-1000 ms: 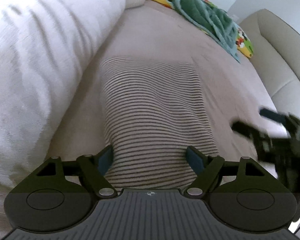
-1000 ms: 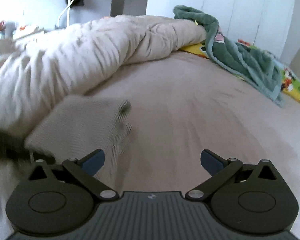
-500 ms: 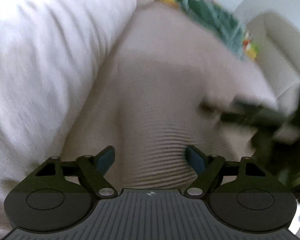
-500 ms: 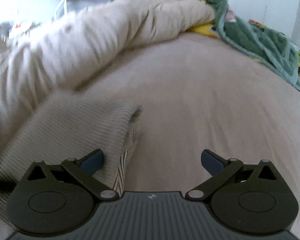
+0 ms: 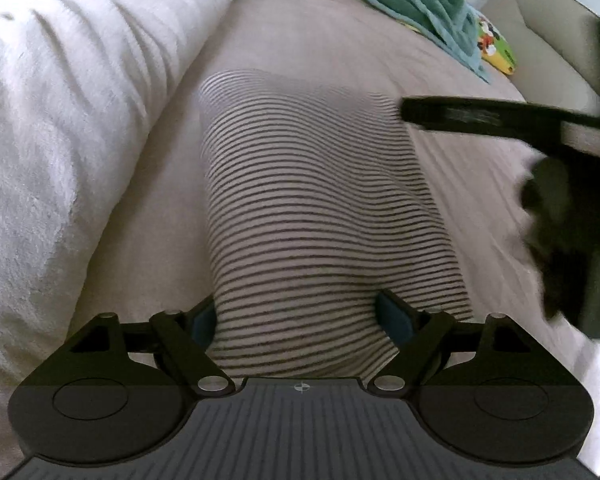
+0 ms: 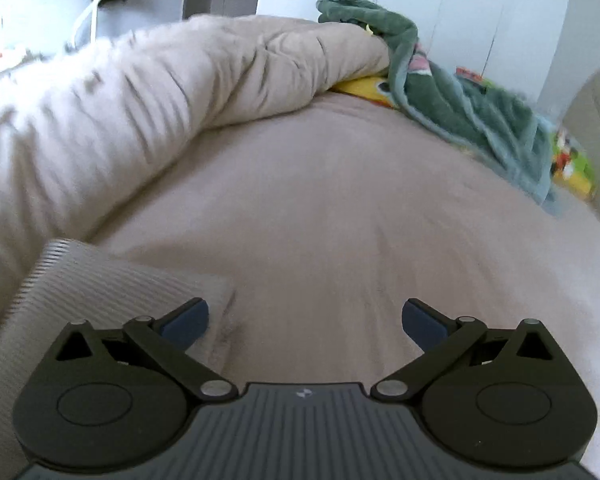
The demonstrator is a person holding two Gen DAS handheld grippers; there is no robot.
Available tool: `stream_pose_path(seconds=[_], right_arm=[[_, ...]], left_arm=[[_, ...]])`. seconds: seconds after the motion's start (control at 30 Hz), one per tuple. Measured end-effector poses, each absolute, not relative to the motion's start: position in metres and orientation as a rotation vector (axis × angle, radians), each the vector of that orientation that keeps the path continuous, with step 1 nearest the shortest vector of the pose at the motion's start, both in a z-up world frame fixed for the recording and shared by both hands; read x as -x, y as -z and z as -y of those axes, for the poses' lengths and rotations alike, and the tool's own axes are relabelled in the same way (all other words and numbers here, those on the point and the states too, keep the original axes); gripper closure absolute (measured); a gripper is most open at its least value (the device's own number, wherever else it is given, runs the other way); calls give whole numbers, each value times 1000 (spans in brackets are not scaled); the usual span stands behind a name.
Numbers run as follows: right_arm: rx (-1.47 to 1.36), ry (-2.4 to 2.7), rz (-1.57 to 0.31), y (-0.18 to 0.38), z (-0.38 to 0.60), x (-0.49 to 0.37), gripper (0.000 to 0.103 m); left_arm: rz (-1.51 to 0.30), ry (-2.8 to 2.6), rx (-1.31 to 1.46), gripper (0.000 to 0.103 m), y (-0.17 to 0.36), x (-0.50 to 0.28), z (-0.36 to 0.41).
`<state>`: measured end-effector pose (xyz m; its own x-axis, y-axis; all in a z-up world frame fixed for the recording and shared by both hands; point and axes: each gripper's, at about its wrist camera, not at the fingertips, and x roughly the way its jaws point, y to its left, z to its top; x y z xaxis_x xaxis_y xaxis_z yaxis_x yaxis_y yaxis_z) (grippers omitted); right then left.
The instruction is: Fold clothes
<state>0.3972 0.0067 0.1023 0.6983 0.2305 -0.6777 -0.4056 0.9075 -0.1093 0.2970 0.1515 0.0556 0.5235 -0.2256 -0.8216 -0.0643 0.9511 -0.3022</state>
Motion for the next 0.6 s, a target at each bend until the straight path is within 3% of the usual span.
stream_pose_path(seconds=[0.13, 0.33, 0.47, 0.6], right_arm=[[184, -410, -760, -103, 22, -362, 0], [343, -359, -835, -57, -6, -369, 0], [435, -349, -776, -54, -22, -368, 0], [324, -360, -772, -58, -6, -368, 0]], left_arm=[[-1020, 97, 320, 14, -55, -304, -147], [-980, 83, 313, 7, -54, -311, -146], [-896, 7, 317, 4, -62, -280, -142], [-857, -83, 302, 3, -66, -238, -134]])
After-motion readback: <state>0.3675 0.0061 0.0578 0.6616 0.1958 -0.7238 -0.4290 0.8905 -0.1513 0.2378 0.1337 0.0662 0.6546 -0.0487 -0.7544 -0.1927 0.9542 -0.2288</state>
